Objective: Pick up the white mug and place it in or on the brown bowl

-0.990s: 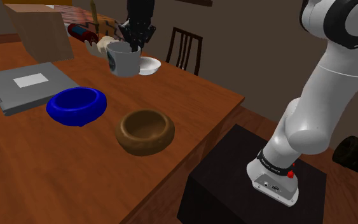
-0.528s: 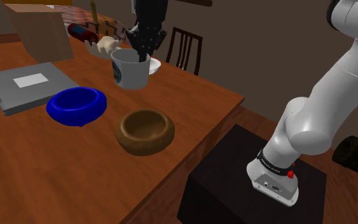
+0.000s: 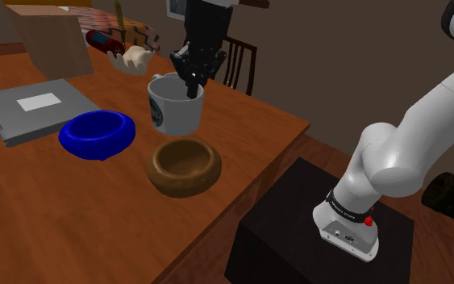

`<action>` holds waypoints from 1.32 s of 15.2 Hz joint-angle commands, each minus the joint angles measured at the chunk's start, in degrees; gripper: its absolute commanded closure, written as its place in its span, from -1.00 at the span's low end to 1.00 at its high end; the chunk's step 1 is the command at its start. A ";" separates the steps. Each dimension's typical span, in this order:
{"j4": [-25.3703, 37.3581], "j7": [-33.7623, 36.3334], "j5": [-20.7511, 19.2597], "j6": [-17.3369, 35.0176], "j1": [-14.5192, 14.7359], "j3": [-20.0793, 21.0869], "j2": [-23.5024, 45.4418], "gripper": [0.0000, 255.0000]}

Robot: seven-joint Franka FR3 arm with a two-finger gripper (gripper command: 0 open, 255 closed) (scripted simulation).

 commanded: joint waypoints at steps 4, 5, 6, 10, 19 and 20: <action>-4.40 -0.08 0.33 3.72 0.17 0.11 -0.72 1.00; -5.23 -0.10 0.37 4.49 0.20 0.14 -0.79 1.00; -6.05 -0.12 0.42 5.26 0.23 0.17 -0.84 1.00; -9.21 -0.14 0.54 8.33 0.34 0.34 -0.93 1.00; -12.65 -0.11 0.62 11.94 0.44 0.58 -0.76 1.00; -12.65 -0.11 0.62 11.94 0.44 0.58 -0.76 1.00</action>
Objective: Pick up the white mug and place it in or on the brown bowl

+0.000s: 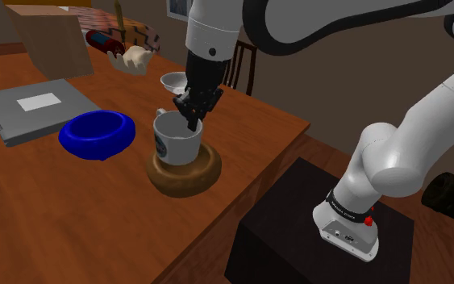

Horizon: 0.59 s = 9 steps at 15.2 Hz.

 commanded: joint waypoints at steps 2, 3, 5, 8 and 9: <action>-0.05 0.00 0.01 0.03 0.01 0.01 0.02 1.00; -0.05 -0.01 0.01 0.03 0.01 0.00 0.02 -1.00; -0.02 -0.01 0.00 0.02 0.00 0.00 0.04 -1.00; -0.05 0.00 0.01 0.03 0.01 0.01 0.02 -1.00; 1.41 -0.10 0.11 -1.89 0.00 -0.18 -0.46 -1.00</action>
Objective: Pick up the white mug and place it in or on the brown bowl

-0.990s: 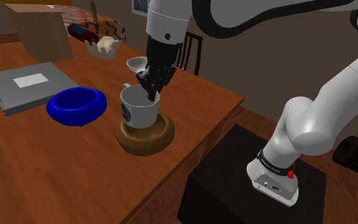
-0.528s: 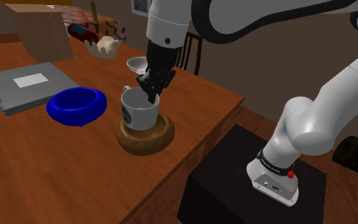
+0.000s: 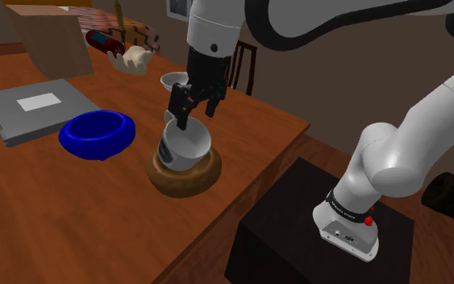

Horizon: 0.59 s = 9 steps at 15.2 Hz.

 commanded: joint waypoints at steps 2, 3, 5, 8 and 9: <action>4.03 -0.08 0.07 -4.74 -0.06 -0.37 -0.71 -1.00; 5.35 -0.11 0.08 -6.25 -0.08 -0.50 -0.90 -1.00; 5.34 -0.11 0.08 -6.25 -0.08 -0.50 -0.91 -1.00; 5.35 -0.11 0.08 -6.25 -0.08 -0.50 -0.90 -1.00; 5.35 -0.11 0.08 -6.25 -0.08 -0.50 -0.90 -1.00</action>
